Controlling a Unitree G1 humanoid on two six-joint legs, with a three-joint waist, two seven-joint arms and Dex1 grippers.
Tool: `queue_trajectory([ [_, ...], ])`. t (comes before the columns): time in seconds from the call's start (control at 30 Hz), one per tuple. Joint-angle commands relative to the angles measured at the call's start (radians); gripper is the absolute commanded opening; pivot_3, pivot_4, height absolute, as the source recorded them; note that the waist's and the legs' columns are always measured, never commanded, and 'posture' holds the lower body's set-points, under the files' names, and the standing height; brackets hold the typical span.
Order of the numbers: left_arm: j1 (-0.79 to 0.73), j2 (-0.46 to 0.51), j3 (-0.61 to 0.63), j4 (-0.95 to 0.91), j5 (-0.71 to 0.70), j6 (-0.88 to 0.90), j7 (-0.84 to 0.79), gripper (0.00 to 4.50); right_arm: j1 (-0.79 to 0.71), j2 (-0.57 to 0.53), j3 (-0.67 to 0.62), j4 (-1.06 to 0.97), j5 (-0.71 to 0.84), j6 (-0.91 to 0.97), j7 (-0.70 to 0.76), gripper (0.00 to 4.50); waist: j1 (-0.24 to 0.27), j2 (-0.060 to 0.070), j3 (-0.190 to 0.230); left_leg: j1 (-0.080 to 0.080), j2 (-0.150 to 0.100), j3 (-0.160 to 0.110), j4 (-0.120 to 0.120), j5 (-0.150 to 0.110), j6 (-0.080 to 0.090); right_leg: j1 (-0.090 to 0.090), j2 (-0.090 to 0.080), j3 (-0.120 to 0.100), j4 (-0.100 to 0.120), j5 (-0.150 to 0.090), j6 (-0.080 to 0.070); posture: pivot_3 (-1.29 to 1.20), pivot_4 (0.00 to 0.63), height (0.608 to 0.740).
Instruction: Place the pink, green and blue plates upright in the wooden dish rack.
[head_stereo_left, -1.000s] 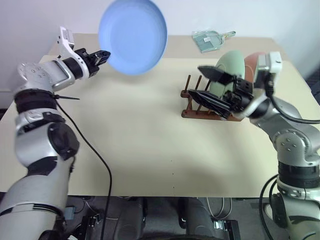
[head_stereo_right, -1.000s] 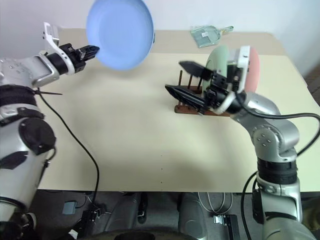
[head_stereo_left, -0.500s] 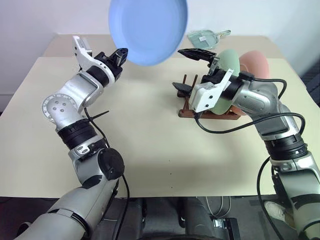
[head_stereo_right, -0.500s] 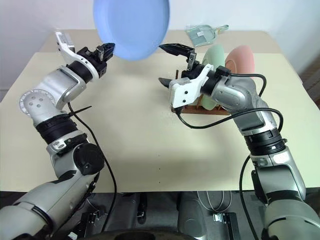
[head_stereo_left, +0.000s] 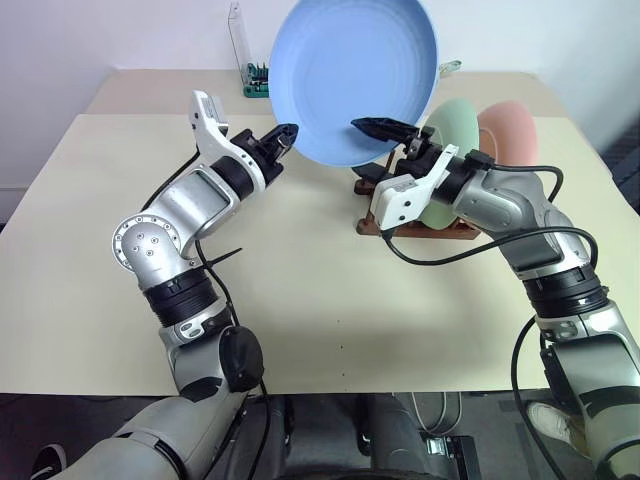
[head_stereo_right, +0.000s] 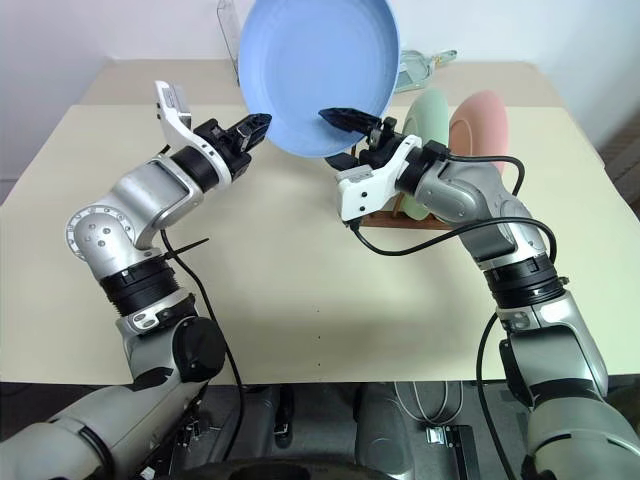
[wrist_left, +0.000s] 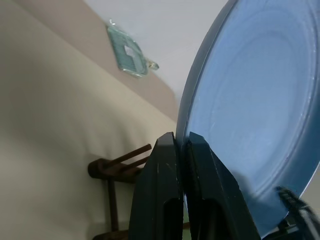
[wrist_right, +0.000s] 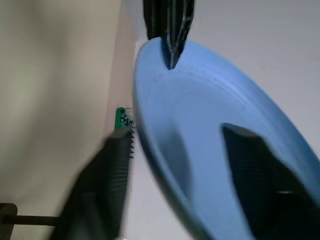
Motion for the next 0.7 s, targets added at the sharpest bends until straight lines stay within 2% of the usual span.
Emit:
queue_trajectory([
  [0.03, -0.018, 0.014, -0.049, -0.032, -0.034, -0.042, 0.008, 0.00, -0.038, -0.004, -0.026, -0.018, 0.019, -0.003, -0.010, 0.66, 0.001, 0.000, 0.000, 0.000, 0.000, 0.000, 0.000, 0.000, 0.000, 0.000, 0.000, 0.000, 0.000, 0.000, 0.000, 0.00, 0.150, 0.740],
  [0.07, -0.015, 0.021, -0.060, -0.030, -0.036, -0.050, 0.008, 0.00, -0.039, -0.002, -0.027, -0.018, 0.018, -0.004, -0.011, 0.16, 0.000, 0.000, 0.000, 0.000, 0.000, 0.000, 0.000, 0.000, 0.000, 0.000, 0.000, 0.000, 0.000, 0.000, 0.000, 0.00, 0.150, 0.740],
  [0.1, -0.013, 0.023, -0.065, -0.026, -0.047, -0.059, 0.015, 0.00, -0.041, 0.000, -0.029, -0.017, 0.016, -0.004, -0.013, 0.05, -0.001, 0.001, 0.000, 0.000, 0.000, 0.000, 0.000, 0.000, 0.000, 0.000, 0.000, 0.000, 0.000, 0.000, 0.000, 0.00, 0.150, 0.740],
  [0.2, -0.007, 0.035, -0.083, -0.021, -0.066, -0.086, 0.016, 0.00, -0.044, -0.002, -0.032, -0.013, 0.015, -0.002, -0.017, 0.05, -0.002, 0.001, 0.000, 0.001, 0.000, 0.000, 0.000, 0.000, 0.000, 0.001, 0.000, 0.000, 0.000, 0.000, 0.000, 0.00, 0.150, 0.740],
  [0.37, -0.001, 0.057, -0.133, -0.032, -0.069, -0.140, -0.069, 0.00, -0.045, -0.007, -0.034, -0.010, 0.015, -0.005, -0.022, 0.05, -0.001, 0.001, 0.000, 0.001, 0.000, 0.000, 0.000, 0.000, 0.000, 0.001, 0.000, 0.000, 0.000, 0.000, 0.000, 0.00, 0.150, 0.740],
  [0.47, 0.006, 0.082, -0.157, -0.047, -0.110, -0.138, -0.133, 0.98, -0.047, -0.007, -0.035, -0.006, 0.014, -0.004, -0.027, 0.00, 0.000, 0.001, 0.000, 0.001, 0.000, 0.000, 0.000, 0.000, 0.000, 0.001, 0.000, 0.000, 0.000, 0.000, 0.000, 0.00, 0.150, 0.740],
  [0.57, 0.003, 0.105, -0.134, -0.045, -0.225, -0.147, -0.180, 2.47, -0.051, -0.011, -0.041, -0.005, 0.014, 0.000, -0.037, 0.00, -0.002, 0.001, 0.000, 0.001, 0.000, 0.000, 0.000, 0.000, 0.000, 0.001, 0.000, 0.000, 0.000, 0.000, 0.000, 0.00, 0.150, 0.740],
  [0.7, -0.048, 0.212, -0.128, -0.039, -0.434, -0.133, -0.267, 4.39, -0.062, 0.007, -0.085, -0.009, 0.076, 0.036, -0.053, 0.00, -0.004, 0.000, 0.000, 0.001, 0.000, 0.000, 0.000, 0.000, 0.000, 0.001, 0.000, 0.000, 0.000, 0.000, 0.000, 0.00, 0.150, 0.740],
])
